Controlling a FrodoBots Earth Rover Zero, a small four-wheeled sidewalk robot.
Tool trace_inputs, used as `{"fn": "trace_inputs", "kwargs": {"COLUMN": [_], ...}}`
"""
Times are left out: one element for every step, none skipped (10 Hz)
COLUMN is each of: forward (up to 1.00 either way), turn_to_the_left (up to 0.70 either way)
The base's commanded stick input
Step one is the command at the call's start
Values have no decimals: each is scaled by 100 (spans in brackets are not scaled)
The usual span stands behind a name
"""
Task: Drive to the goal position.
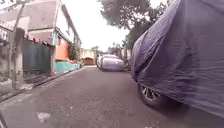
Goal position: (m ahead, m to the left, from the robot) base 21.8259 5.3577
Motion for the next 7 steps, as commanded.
{"fn": "trace_inputs", "kwargs": {"forward": [0, 0, 0, 0, 20, 67, 70], "turn_to_the_left": [0, 0, 0, 0, 10, 34, 35]}}
